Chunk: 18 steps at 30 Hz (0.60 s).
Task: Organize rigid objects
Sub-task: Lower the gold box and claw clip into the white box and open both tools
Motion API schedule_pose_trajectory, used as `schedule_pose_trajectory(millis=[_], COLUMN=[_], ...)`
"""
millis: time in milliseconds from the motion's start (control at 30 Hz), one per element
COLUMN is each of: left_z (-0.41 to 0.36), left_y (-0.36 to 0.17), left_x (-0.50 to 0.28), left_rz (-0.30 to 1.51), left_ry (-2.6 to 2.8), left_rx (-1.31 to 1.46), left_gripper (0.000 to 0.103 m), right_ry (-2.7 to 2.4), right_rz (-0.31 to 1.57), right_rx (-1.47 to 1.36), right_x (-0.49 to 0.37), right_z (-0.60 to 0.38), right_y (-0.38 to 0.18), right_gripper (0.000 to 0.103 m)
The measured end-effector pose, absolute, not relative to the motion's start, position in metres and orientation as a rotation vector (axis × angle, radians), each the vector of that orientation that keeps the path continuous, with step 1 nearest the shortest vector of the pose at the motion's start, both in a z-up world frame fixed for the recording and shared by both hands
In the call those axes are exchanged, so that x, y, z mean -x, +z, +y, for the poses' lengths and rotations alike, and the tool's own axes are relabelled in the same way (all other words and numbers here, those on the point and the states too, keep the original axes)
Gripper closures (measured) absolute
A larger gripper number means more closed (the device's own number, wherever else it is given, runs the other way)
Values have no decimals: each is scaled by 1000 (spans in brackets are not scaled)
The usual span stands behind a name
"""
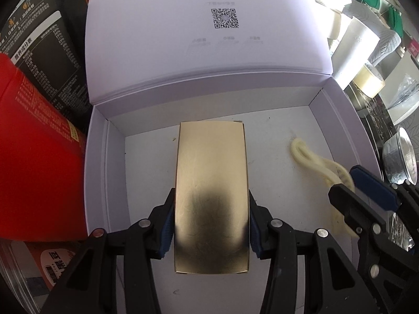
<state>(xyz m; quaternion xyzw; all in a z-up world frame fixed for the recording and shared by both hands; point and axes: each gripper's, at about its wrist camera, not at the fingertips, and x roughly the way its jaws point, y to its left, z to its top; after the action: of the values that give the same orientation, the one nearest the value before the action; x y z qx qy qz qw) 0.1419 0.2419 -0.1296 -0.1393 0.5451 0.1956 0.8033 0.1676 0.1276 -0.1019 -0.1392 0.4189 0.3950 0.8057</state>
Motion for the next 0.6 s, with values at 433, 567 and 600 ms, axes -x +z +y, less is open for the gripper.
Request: schedule_pose_trajectory(millis=[433,567,600], left_z=[246,243,242], left_y=[-117,-108,-106], left_x=[-142,-138,-138], left_rz=[1158,1136,1131], left_ry=[440,446,448], left_rx=[291,283,281], left_gripper=[57,57,57], right_ry=[826,820,818], right_rz=[868,859,857], right_rx=[284,274,271], right_x=[-164,-161,-160], right_z=[115,112,111], right_y=[-88,-83,-82], right_gripper=[67,67,67])
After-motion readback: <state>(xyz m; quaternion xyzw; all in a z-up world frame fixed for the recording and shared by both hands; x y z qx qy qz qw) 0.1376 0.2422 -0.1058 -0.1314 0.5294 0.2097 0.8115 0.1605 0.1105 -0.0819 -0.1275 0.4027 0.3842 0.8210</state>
